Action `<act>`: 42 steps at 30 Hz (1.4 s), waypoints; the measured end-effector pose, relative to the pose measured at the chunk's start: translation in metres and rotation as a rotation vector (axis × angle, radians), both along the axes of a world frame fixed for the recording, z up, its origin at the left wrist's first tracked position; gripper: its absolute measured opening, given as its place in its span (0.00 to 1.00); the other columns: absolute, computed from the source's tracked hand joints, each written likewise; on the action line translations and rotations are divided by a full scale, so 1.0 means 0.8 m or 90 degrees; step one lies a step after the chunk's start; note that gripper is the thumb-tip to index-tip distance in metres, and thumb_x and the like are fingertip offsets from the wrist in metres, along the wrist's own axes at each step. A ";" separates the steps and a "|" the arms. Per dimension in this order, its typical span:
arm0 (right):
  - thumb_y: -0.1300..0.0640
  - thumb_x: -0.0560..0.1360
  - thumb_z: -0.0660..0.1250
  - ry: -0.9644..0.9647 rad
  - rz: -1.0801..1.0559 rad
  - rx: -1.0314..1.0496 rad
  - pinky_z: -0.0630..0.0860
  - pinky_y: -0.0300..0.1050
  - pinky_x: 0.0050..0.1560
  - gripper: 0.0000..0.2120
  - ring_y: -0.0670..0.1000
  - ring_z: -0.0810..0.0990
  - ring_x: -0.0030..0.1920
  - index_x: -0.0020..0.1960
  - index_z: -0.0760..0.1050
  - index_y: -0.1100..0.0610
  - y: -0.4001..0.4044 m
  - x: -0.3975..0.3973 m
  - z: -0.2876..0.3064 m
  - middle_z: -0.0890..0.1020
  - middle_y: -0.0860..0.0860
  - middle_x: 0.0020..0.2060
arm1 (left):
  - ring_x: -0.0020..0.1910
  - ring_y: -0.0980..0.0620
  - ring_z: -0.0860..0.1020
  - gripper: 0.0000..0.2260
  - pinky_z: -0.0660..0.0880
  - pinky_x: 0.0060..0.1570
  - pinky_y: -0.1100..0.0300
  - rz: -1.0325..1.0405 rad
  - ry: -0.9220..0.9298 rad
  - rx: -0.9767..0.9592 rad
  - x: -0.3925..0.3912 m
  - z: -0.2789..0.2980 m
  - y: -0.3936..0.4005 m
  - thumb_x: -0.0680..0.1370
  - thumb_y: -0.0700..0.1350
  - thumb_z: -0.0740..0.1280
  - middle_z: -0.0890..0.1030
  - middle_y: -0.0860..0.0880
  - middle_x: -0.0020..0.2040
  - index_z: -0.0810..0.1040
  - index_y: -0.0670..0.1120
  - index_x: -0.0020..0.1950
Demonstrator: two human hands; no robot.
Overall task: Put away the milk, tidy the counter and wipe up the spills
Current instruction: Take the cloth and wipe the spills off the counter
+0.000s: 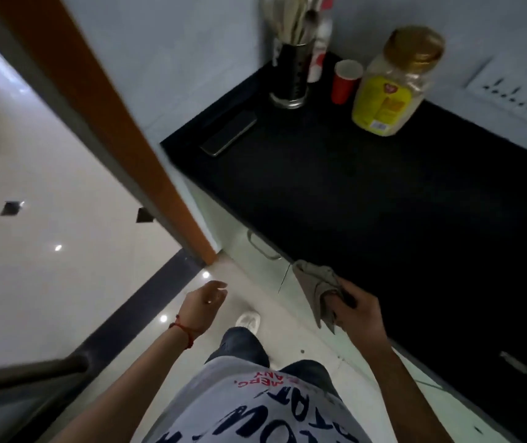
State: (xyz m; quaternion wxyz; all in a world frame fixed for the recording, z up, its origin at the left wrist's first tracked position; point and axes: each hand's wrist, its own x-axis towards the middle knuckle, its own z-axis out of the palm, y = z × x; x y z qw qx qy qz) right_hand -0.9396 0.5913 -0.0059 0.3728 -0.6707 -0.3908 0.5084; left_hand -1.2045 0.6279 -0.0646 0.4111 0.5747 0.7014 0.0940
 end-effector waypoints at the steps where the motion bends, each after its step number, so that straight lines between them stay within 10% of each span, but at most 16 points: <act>1: 0.70 0.74 0.63 0.006 -0.057 0.013 0.69 0.28 0.26 0.15 0.39 0.73 0.24 0.42 0.78 0.51 0.007 0.005 0.007 0.79 0.42 0.23 | 0.55 0.44 0.79 0.12 0.71 0.52 0.60 -0.048 0.003 0.026 0.009 0.006 0.026 0.78 0.44 0.61 0.81 0.42 0.58 0.77 0.41 0.60; 6: 0.68 0.73 0.65 -0.020 -0.301 0.067 0.71 0.28 0.31 0.09 0.39 0.74 0.29 0.48 0.80 0.58 0.041 0.026 0.019 0.80 0.43 0.27 | 0.51 0.50 0.80 0.22 0.71 0.51 0.68 -0.278 -0.044 0.229 0.063 0.020 0.137 0.75 0.53 0.55 0.81 0.41 0.55 0.78 0.39 0.56; 10: 0.65 0.74 0.65 -0.071 -0.423 0.081 0.76 0.29 0.39 0.11 0.37 0.79 0.36 0.55 0.79 0.57 0.070 0.043 0.021 0.82 0.41 0.35 | 0.53 0.45 0.79 0.18 0.79 0.49 0.53 -0.407 0.007 0.339 0.115 0.010 0.198 0.74 0.50 0.57 0.81 0.41 0.53 0.76 0.42 0.59; 17: 0.60 0.74 0.65 -0.166 -0.483 0.071 0.74 0.36 0.36 0.08 0.41 0.76 0.34 0.43 0.78 0.48 0.132 0.095 0.015 0.80 0.47 0.35 | 0.71 0.43 0.66 0.28 0.63 0.67 0.42 -0.566 0.240 0.284 0.177 -0.026 0.241 0.75 0.58 0.49 0.67 0.44 0.72 0.67 0.46 0.69; 24: 0.58 0.75 0.64 -0.299 -0.410 0.056 0.75 0.43 0.58 0.17 0.48 0.78 0.57 0.64 0.72 0.56 0.240 0.186 -0.006 0.79 0.51 0.58 | 0.70 0.45 0.68 0.25 0.61 0.67 0.45 -0.568 0.285 0.296 0.182 -0.035 0.244 0.75 0.57 0.53 0.69 0.46 0.71 0.66 0.48 0.69; 35: 0.64 0.75 0.61 -0.589 -0.189 0.110 0.69 0.54 0.65 0.19 0.55 0.66 0.70 0.66 0.71 0.58 0.373 0.267 -0.054 0.72 0.55 0.67 | 0.71 0.50 0.59 0.25 0.60 0.68 0.47 -0.547 0.295 0.330 0.183 -0.046 0.247 0.74 0.58 0.56 0.69 0.48 0.71 0.64 0.51 0.69; 42: 0.59 0.77 0.61 -0.562 -0.025 -0.022 0.48 0.51 0.74 0.25 0.52 0.51 0.76 0.73 0.60 0.54 0.367 0.274 -0.076 0.59 0.51 0.75 | 0.71 0.50 0.59 0.25 0.59 0.71 0.47 -0.546 0.298 0.345 0.181 -0.048 0.246 0.74 0.58 0.56 0.69 0.48 0.71 0.64 0.51 0.69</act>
